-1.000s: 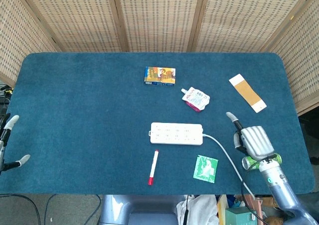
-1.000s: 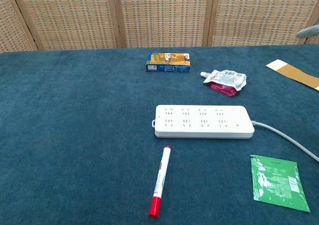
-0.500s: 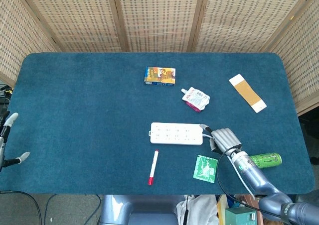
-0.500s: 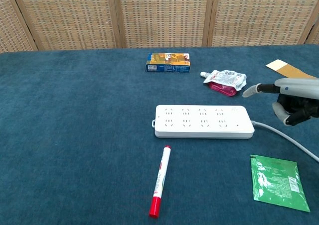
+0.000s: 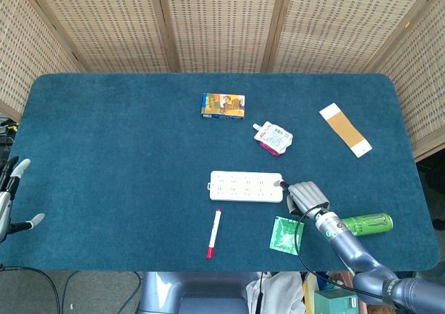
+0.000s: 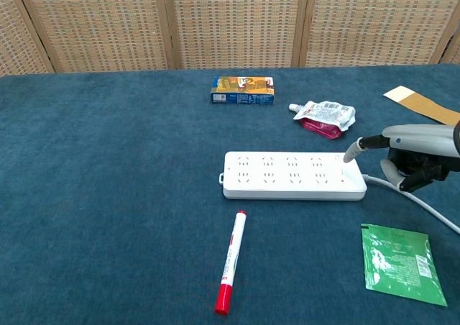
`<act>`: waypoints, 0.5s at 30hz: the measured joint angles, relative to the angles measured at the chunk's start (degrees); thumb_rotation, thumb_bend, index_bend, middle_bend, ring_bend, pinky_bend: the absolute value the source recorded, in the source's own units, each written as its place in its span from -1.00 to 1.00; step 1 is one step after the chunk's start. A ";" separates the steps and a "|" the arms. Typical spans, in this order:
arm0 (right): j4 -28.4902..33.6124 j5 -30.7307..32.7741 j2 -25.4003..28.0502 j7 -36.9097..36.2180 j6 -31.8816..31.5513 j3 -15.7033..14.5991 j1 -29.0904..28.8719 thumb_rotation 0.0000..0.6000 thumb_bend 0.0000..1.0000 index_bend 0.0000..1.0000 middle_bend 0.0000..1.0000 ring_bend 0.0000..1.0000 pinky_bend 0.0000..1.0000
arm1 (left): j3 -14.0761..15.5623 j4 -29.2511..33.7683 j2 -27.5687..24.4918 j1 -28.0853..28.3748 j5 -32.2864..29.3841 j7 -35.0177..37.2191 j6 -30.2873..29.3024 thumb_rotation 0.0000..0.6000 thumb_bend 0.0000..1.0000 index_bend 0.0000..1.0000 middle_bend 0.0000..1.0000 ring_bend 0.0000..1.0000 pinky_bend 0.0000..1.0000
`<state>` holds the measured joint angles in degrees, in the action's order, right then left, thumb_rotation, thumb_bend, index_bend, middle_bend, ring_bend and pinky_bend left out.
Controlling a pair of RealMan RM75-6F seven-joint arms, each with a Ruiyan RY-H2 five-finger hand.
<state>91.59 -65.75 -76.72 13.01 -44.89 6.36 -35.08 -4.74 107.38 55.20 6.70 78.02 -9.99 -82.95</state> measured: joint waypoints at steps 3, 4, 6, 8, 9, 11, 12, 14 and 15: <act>-0.04 0.34 -0.26 0.30 0.00 -0.15 -0.31 1.00 0.77 -0.65 0.76 0.94 1.00 | 0.01 -0.01 0.03 0.02 -0.03 -0.08 0.02 1.00 -1.00 -1.00 -1.00 -1.00 -1.00; -0.06 0.48 -0.36 0.43 0.02 -0.18 -0.46 1.00 0.77 -0.65 0.76 0.94 1.00 | 0.00 0.02 0.02 0.04 -0.07 -0.08 0.07 1.00 -1.00 -1.00 -1.00 -1.00 -1.00; -0.10 0.83 -0.63 0.73 0.12 -0.18 -0.91 1.00 0.77 -0.65 0.76 0.94 1.00 | 0.00 0.06 -0.01 0.03 -0.11 -0.04 0.06 1.00 -1.00 -1.00 -1.00 -1.00 -1.00; -0.20 1.55 -0.95 1.24 0.23 -0.20 -1.33 1.00 0.77 -0.65 0.76 0.94 1.00 | 0.00 0.06 -0.05 0.02 -0.15 -0.01 0.07 1.00 -1.00 -1.00 -1.00 -1.00 -1.00; -0.26 1.90 -1.06 1.50 0.27 -0.25 -1.50 1.00 0.77 -0.65 0.76 0.94 1.00 | 0.02 0.06 -0.08 0.02 -0.15 0.02 0.09 1.00 -1.00 -1.00 -1.00 -1.00 -1.00; -0.41 2.70 -1.29 2.10 0.37 -0.44 -1.84 1.00 0.77 -0.65 0.76 0.94 1.00 | 0.03 0.04 -0.11 0.03 -0.15 0.11 0.14 1.00 -1.00 -1.00 -1.00 -1.00 -1.00; -0.48 3.10 -1.37 2.40 0.42 -0.61 -2.00 1.00 0.77 -0.65 0.76 0.94 1.00 | 0.04 0.02 -0.13 0.03 -0.14 0.15 0.16 1.00 -1.00 -1.00 -1.00 -1.00 -1.00; -0.53 3.65 -1.43 2.71 0.48 -0.87 -2.18 1.00 0.77 -0.65 0.76 0.94 1.00 | 0.04 0.01 -0.18 0.04 -0.13 0.27 0.20 1.00 -1.00 -1.00 -1.00 -1.00 -1.00; -0.55 3.97 -1.43 2.88 0.53 -1.03 -2.28 1.00 0.77 -0.65 0.76 0.94 1.00 | 0.03 0.03 -0.22 0.04 -0.16 0.33 0.20 1.00 -1.00 -1.00 -1.00 -1.00 -1.00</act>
<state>91.04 -61.78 -78.15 15.89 -44.36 5.33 -37.35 -4.71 107.41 54.97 6.75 77.87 -9.66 -82.75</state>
